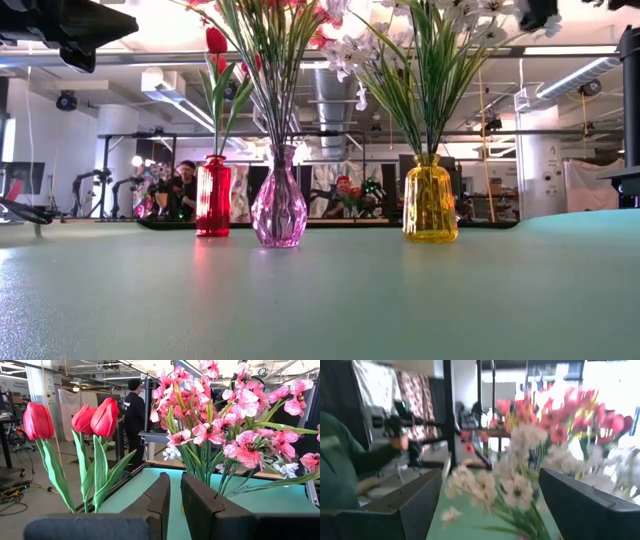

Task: Sort flowers into vase by color
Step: Return to Home Position

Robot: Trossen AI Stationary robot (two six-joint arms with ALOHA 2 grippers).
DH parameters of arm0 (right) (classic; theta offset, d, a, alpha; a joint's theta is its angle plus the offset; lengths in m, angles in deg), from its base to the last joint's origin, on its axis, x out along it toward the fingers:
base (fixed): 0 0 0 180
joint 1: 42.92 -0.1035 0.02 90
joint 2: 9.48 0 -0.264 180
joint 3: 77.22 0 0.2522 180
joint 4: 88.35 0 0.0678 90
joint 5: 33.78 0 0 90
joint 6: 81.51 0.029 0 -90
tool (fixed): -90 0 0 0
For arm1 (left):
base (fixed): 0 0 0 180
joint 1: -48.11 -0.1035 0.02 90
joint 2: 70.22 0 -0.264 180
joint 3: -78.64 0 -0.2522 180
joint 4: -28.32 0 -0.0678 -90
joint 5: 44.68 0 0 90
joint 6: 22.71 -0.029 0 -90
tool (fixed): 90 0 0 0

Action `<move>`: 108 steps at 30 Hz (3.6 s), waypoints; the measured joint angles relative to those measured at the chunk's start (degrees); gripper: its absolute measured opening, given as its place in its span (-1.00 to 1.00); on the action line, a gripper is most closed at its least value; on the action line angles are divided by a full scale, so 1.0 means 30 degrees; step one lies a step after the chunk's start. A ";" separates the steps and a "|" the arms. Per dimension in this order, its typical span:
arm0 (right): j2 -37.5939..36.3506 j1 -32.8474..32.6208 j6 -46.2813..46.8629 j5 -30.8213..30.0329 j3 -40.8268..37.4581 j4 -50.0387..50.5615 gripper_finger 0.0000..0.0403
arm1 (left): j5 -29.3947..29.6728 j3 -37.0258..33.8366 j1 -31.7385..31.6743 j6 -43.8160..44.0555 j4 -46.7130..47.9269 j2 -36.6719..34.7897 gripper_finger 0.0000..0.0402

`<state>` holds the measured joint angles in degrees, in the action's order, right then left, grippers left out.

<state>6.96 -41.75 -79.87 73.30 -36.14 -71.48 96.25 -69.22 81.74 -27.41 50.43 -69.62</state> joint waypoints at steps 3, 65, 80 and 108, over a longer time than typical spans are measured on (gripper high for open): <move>-0.0811 0.0000 0.0279 0.0020 -0.0018 -0.0297 0.62 | 0.0027 -0.0012 0.0000 0.0023 -0.0012 0.0000 -0.83; -0.4705 -0.0001 0.0944 -0.4208 -0.8892 -0.1643 0.62 | -0.0128 -0.5389 0.0006 0.0767 -0.2402 0.0011 -0.83; -0.4697 0.0000 0.0918 -0.4218 -0.8899 -0.1602 0.62 | -0.0133 -0.5389 0.0000 0.0387 -0.2380 0.0364 -0.83; -0.4697 -0.0005 0.0898 -0.4218 -0.8906 -0.1565 0.62 | -0.0155 -0.5397 0.0005 0.0380 -0.2366 0.0364 -0.83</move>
<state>-7.13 -41.77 -77.17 60.64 -62.86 -76.18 95.78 -85.41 81.75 -26.27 43.33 -68.53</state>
